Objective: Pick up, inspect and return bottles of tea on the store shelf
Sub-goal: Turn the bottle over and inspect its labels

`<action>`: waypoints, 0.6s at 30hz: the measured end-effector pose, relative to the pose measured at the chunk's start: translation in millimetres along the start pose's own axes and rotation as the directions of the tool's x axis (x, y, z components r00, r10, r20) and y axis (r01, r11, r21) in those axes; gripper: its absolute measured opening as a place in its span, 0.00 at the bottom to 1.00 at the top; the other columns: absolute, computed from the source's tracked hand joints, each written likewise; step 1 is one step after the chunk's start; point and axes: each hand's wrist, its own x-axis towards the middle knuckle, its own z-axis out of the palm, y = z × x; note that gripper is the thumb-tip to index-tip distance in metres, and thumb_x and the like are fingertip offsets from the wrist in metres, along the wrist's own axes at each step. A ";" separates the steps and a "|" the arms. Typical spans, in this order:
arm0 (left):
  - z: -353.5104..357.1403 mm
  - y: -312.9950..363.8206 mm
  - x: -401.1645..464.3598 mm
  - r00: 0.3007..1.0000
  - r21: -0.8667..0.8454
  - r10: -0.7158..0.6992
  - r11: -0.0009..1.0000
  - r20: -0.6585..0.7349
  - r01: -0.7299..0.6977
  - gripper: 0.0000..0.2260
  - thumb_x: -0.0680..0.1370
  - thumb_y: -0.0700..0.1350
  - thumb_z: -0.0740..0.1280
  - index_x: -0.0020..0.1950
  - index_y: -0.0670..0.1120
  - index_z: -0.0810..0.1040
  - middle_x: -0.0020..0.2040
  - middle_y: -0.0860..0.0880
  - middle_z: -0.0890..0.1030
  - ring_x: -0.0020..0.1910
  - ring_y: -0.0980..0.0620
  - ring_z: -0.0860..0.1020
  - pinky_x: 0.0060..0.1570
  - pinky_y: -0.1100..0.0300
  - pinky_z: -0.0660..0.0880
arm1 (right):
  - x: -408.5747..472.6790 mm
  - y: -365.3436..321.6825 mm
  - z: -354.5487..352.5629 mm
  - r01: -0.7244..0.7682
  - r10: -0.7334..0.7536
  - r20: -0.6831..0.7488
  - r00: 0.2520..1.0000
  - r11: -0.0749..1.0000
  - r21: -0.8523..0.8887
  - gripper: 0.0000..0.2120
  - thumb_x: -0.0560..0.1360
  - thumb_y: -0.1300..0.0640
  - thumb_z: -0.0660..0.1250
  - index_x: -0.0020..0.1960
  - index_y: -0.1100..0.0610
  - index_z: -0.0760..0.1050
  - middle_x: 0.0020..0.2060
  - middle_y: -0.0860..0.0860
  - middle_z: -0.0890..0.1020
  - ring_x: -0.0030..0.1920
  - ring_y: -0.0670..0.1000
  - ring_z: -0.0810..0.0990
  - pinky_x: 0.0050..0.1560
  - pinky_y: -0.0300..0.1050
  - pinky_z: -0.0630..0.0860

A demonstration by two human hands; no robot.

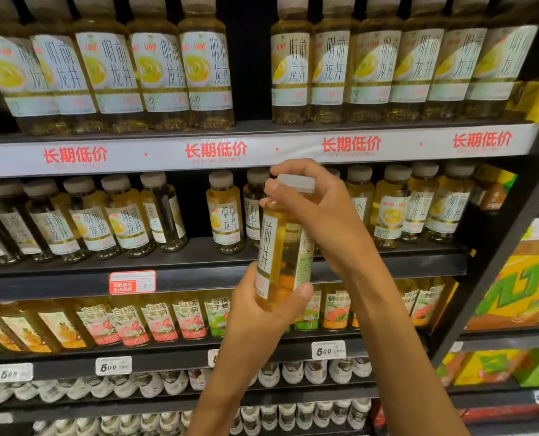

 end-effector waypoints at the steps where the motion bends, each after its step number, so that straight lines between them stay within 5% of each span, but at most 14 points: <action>1: 1.7 -1.3 -1.3 1.000 -0.006 -0.007 1.000 0.014 0.007 0.20 0.64 0.58 0.72 0.53 0.55 0.77 0.45 0.54 0.84 0.44 0.57 0.83 0.41 0.69 0.77 | -0.1 0.4 -0.2 0.000 0.000 -0.005 1.000 1.000 0.011 0.06 0.75 0.59 0.69 0.52 0.56 0.78 0.46 0.58 0.83 0.46 0.54 0.84 0.48 0.48 0.81; 6: -9.0 -6.5 -3.4 0.975 -0.068 -0.084 0.993 0.207 0.100 0.18 0.68 0.58 0.72 0.57 0.58 0.78 0.54 0.54 0.84 0.54 0.56 0.81 0.48 0.68 0.77 | 1.8 3.7 -8.1 -0.024 0.006 0.089 0.996 0.980 0.198 0.04 0.74 0.60 0.67 0.48 0.55 0.78 0.37 0.53 0.83 0.40 0.51 0.83 0.41 0.44 0.79; 9: -13.6 -7.5 -3.8 0.934 -0.057 -0.159 0.981 0.319 0.187 0.20 0.66 0.62 0.74 0.56 0.59 0.80 0.55 0.49 0.84 0.56 0.49 0.82 0.56 0.56 0.78 | 0.7 7.3 -10.1 -0.052 -0.003 0.182 0.983 0.954 0.294 0.06 0.74 0.60 0.65 0.50 0.57 0.77 0.36 0.52 0.82 0.41 0.55 0.81 0.46 0.51 0.78; 18: -3.7 -0.7 -3.7 0.988 -0.033 -0.109 0.993 0.106 0.113 0.25 0.64 0.55 0.74 0.58 0.50 0.77 0.48 0.53 0.85 0.48 0.57 0.83 0.42 0.68 0.77 | 1.3 10.4 -11.0 -0.054 0.029 0.121 0.992 0.977 0.206 0.05 0.78 0.59 0.64 0.52 0.57 0.77 0.41 0.54 0.84 0.46 0.54 0.84 0.49 0.48 0.80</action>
